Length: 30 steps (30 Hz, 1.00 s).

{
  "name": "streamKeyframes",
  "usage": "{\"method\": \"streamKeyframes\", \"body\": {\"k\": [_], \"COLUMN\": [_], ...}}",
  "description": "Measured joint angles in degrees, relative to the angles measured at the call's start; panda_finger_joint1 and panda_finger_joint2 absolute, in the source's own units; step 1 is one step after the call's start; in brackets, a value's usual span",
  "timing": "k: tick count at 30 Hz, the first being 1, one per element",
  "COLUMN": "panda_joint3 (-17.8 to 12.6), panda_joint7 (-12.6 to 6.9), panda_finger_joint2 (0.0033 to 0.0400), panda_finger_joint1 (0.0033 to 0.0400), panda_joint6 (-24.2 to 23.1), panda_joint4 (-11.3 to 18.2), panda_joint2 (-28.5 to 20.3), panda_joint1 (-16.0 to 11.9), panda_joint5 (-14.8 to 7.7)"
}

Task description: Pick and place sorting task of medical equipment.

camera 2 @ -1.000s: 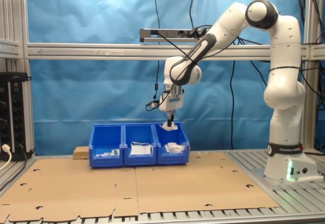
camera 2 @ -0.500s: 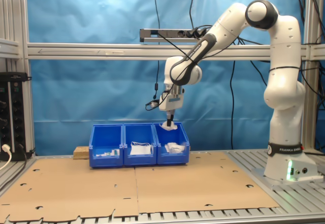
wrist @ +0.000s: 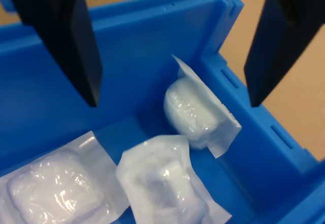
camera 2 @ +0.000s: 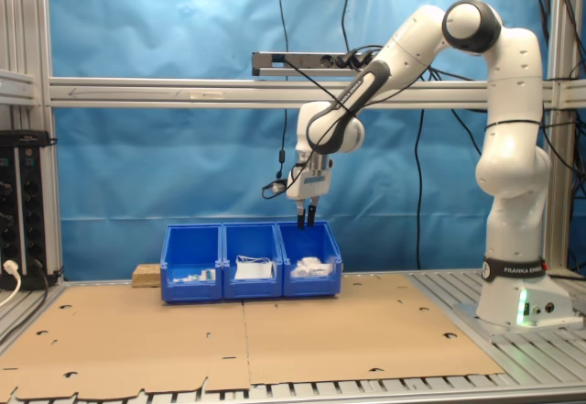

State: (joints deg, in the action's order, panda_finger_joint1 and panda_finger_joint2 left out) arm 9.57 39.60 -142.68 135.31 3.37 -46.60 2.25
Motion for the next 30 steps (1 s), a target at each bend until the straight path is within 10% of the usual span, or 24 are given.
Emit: {"method": "streamKeyframes", "body": {"k": [2, 3, 8, 9, 30], "panda_joint3": [-0.01, -0.01, -0.03, -0.04, 1.62], "panda_joint7": [0.00, 0.00, 0.00, 0.00, 0.00], "panda_finger_joint2": [0.0209, 0.0294, 0.0294, 0.0372, 0.0400], "panda_finger_joint1": [0.0209, 0.0294, 0.0294, 0.0372, 0.0400], "panda_joint6": [-0.02, -0.03, -0.05, -0.05, 0.30], "panda_joint4": [0.00, 0.00, 0.00, 0.00, -1.33], "panda_joint2": [0.00, 0.00, 0.00, 0.00, -4.78], "panda_joint1": [0.00, 0.00, 0.00, 0.00, 3.67], "panda_joint5": [0.00, 0.00, 0.00, 0.00, 0.00]}}
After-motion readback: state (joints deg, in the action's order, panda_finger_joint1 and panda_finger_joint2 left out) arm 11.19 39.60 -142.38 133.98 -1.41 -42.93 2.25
